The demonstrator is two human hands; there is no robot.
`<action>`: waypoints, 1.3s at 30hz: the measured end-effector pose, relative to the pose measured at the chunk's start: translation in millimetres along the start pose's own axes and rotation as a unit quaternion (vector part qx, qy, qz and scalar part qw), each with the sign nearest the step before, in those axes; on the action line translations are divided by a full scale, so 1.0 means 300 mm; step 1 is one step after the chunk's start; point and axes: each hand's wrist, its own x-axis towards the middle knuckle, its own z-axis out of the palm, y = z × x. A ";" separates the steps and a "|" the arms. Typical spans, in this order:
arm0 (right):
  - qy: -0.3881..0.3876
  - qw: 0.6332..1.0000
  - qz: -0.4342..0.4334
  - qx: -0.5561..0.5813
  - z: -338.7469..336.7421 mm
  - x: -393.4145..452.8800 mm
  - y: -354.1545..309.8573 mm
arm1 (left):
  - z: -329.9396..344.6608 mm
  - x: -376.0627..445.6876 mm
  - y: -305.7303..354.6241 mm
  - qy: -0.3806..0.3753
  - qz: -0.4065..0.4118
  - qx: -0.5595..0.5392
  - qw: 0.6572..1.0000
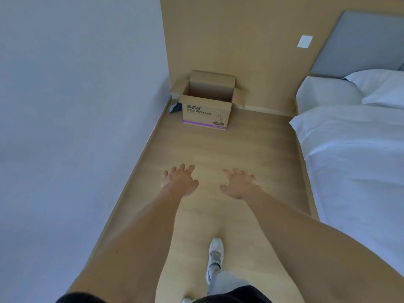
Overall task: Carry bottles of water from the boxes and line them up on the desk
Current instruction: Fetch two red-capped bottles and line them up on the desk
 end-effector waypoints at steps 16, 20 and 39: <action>-0.005 1.000 -0.027 0.013 -0.540 0.922 0.081 | -0.465 0.982 0.034 0.017 -0.014 -0.007 1.000; -0.009 0.999 -0.031 0.022 -0.667 1.085 0.091 | -0.544 1.149 0.049 0.016 -0.015 -0.012 1.000; 0.007 0.992 0.088 0.092 -1.165 1.930 0.136 | -0.935 2.244 0.059 -0.018 0.094 -0.006 0.995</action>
